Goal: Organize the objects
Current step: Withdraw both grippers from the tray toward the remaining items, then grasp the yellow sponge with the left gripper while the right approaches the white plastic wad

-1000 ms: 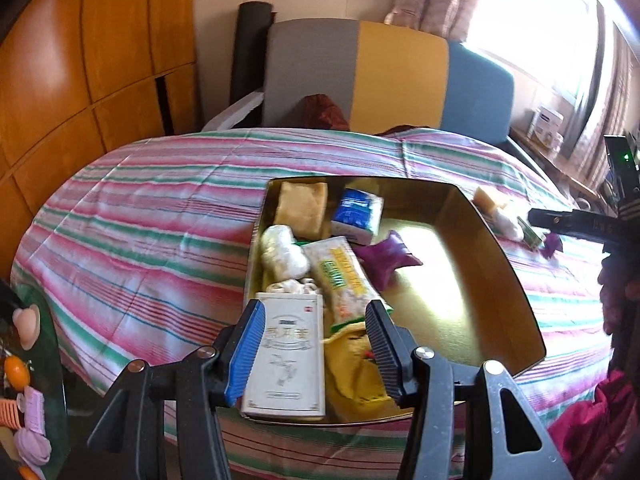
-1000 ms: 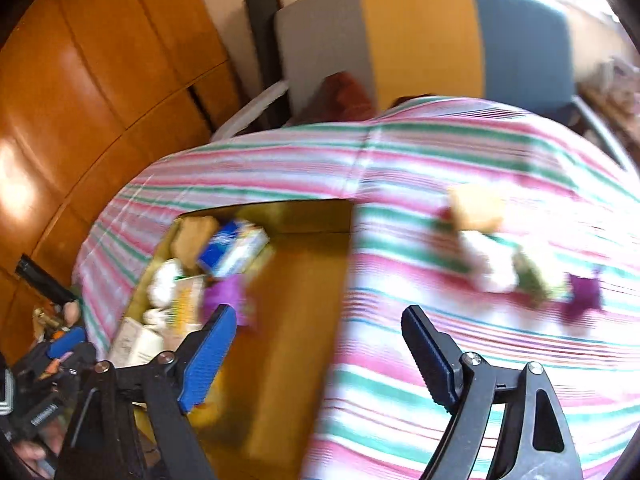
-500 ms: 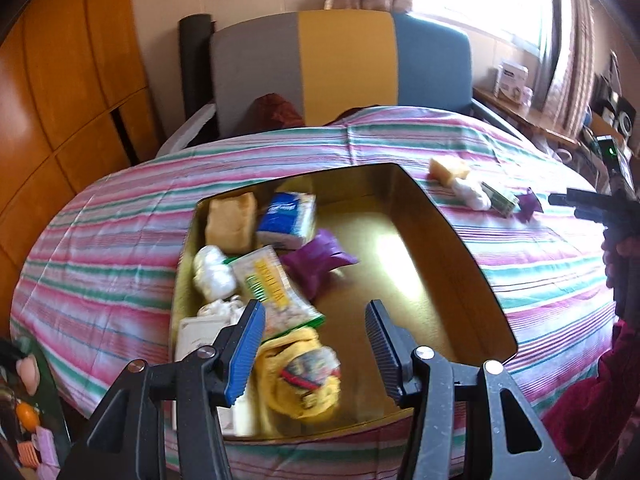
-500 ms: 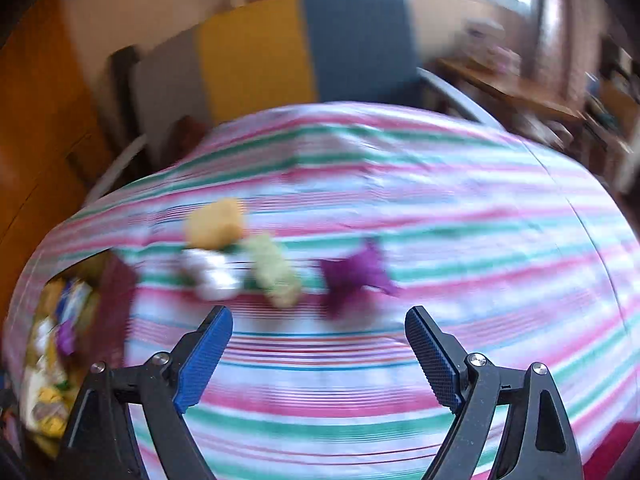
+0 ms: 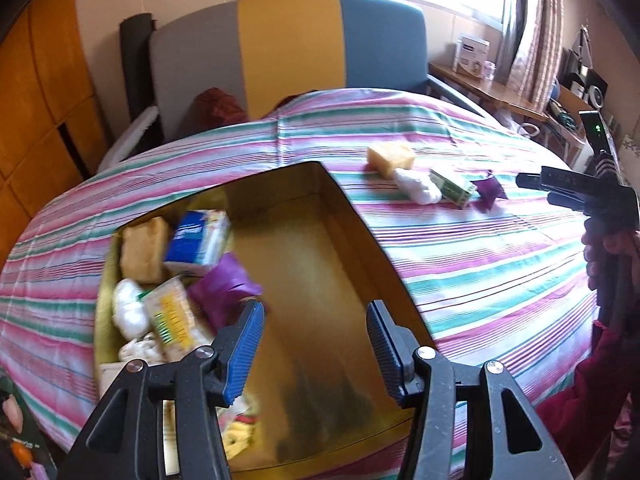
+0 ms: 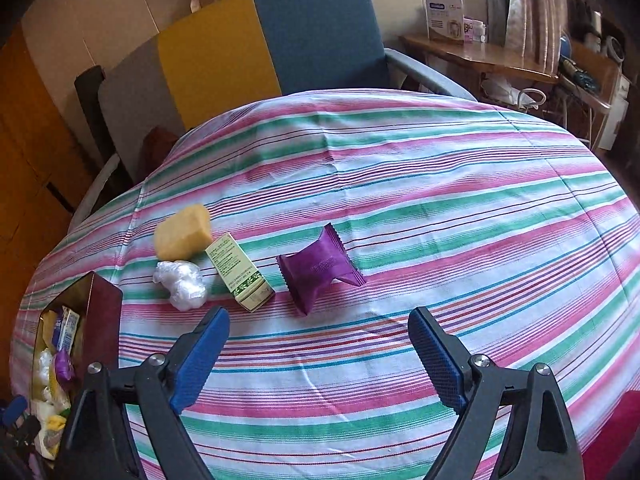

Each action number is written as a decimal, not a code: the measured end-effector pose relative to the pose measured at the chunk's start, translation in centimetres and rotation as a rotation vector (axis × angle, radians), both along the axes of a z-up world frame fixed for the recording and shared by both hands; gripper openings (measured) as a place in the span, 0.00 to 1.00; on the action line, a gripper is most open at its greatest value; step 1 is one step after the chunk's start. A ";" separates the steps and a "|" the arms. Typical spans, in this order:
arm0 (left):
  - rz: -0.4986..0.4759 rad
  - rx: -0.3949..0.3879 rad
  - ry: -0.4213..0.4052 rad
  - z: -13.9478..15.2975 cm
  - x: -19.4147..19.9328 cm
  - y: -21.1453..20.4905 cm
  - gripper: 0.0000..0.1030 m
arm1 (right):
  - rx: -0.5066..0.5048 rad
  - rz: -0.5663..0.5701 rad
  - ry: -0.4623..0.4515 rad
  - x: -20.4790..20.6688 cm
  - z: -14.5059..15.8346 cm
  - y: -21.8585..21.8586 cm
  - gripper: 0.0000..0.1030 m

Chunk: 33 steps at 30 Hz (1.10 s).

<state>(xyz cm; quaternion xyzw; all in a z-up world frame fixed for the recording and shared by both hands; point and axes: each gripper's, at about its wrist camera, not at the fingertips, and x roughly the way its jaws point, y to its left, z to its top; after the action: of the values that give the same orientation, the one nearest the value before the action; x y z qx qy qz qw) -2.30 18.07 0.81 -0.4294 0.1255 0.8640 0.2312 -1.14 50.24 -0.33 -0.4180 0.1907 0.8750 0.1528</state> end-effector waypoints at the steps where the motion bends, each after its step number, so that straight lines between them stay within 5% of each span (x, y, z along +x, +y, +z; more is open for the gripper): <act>1: -0.009 -0.003 -0.001 0.0 -0.1 0.4 0.52 | -0.002 -0.006 0.002 0.1 0.0 0.0 0.89; 14: -0.150 0.018 -0.013 2.6 -5.4 9.4 0.52 | -0.067 -0.035 0.031 0.8 0.4 0.8 0.90; 17: -0.153 0.018 -0.073 1.6 -8.0 12.0 0.66 | -0.088 -0.031 0.040 0.8 0.5 0.9 0.90; 19: -0.129 0.027 -0.141 0.5 -10.1 13.5 0.78 | -0.100 -0.030 0.042 0.8 0.5 1.0 0.91; 25: -0.016 0.055 -0.290 -3.0 -15.7 17.0 0.82 | -0.157 -0.018 0.045 0.7 0.1 1.1 0.92; 33: 0.097 0.073 -0.364 -5.7 -20.8 19.9 0.95 | -0.194 0.018 0.039 0.3 -0.3 0.7 0.92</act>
<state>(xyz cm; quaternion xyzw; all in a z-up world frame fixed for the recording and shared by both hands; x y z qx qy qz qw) -23.09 38.00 -4.84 -0.5754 0.0295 0.7861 0.2238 -0.86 50.94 -0.58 -0.4153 0.2736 0.8618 0.1002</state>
